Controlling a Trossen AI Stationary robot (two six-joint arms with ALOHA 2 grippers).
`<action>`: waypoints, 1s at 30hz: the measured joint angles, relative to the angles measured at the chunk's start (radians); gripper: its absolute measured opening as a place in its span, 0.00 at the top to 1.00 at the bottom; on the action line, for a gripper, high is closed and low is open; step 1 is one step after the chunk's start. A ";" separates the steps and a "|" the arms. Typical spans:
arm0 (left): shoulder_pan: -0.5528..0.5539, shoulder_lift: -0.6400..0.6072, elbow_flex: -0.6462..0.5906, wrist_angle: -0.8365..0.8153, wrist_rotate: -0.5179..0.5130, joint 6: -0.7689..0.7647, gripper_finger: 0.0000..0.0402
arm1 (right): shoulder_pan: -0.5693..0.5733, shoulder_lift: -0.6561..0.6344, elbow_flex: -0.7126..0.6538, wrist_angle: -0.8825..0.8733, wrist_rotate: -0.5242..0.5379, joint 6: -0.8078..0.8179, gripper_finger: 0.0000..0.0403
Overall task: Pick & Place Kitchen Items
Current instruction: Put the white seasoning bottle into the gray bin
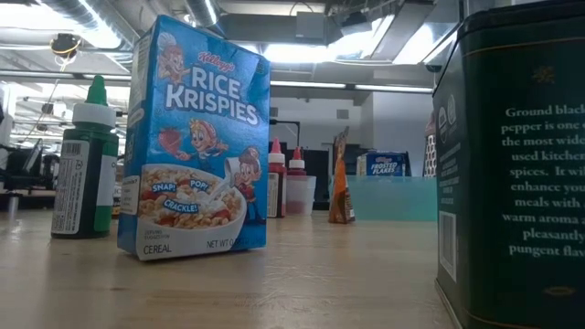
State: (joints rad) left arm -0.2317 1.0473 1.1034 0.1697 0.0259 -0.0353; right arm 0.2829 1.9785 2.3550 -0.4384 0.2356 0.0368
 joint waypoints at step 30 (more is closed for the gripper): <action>-0.004 0.011 -0.001 -0.064 -0.056 -0.010 0.43 | 0.010 -0.001 0.002 -0.039 0.021 0.027 0.49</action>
State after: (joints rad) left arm -0.2356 1.0580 1.1023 0.1058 -0.0303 -0.0456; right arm 0.2928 1.9778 2.3569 -0.4770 0.2569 0.0642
